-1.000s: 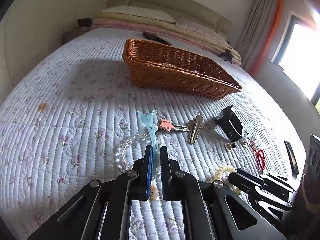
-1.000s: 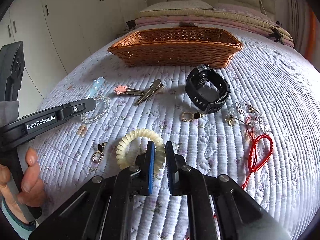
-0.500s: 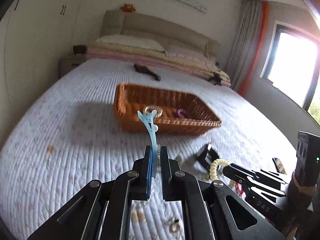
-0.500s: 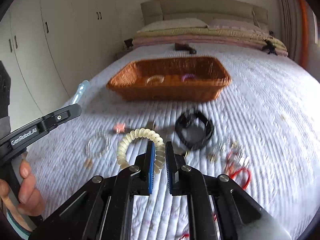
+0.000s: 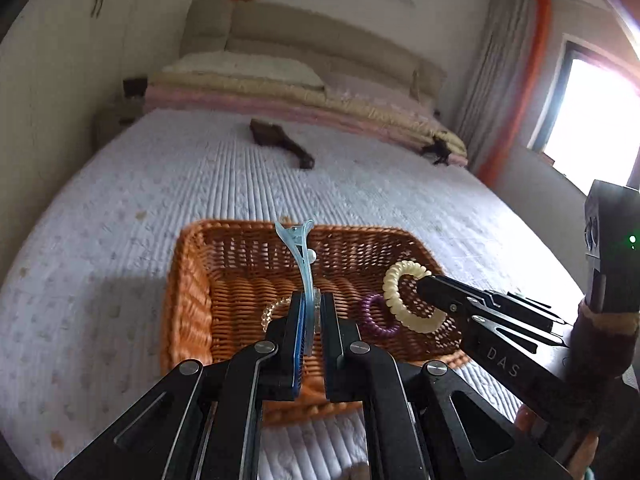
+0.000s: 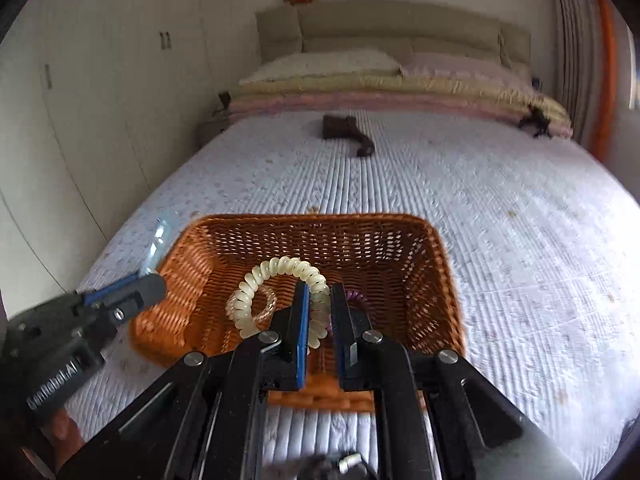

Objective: Organize jewelry
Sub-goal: 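Carry both items into the wicker basket and open both tools, then withdraw both tools from the basket toward the remaining jewelry, then grasp the red cord bracelet with the right tool while the left tool grasps a clear bead bracelet, then carry both bracelets into the wicker basket and open both tools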

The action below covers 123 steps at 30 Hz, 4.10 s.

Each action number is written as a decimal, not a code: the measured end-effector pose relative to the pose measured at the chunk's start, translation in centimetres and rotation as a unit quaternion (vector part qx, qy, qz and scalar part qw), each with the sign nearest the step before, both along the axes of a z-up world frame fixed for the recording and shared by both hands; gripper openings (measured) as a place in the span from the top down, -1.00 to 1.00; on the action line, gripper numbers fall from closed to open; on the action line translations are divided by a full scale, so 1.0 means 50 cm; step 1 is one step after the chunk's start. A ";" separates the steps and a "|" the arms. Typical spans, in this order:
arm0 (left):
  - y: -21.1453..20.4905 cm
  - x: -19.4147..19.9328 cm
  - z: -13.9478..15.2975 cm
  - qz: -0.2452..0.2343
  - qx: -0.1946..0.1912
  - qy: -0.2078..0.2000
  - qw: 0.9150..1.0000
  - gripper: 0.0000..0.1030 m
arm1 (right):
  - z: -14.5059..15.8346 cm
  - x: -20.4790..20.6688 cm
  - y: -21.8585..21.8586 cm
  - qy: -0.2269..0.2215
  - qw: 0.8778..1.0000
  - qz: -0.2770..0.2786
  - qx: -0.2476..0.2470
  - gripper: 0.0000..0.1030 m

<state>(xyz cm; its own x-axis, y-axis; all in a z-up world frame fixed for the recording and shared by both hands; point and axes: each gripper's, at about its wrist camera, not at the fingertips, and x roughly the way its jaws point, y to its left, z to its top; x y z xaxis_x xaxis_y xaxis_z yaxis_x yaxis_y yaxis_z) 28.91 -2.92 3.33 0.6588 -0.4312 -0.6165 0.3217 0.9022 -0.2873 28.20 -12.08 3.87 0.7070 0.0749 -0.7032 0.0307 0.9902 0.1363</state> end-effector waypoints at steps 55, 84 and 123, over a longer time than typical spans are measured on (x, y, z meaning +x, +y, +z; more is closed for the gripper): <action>0.245 -0.498 0.080 0.011 -0.006 -0.130 0.991 -0.08 | -0.018 -0.531 -0.098 -0.072 0.997 0.009 0.015 0.12; 0.194 -0.342 -0.162 0.057 0.003 0.068 0.996 -0.08 | -0.186 -0.484 -0.098 0.040 0.998 -0.034 0.026 0.12; 0.147 -0.511 -0.076 -0.039 0.015 -0.033 0.999 0.85 | -0.102 -0.580 -0.029 -0.032 0.999 0.032 0.004 0.76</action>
<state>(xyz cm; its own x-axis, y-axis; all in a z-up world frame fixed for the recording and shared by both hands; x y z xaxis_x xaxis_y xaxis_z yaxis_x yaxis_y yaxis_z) 3.38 4.45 -0.46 0.6636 -0.4652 -0.5859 0.4094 0.8813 -0.2360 -0.81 -13.52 -1.23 0.7437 0.1261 -0.6565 -0.0409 0.9888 0.1436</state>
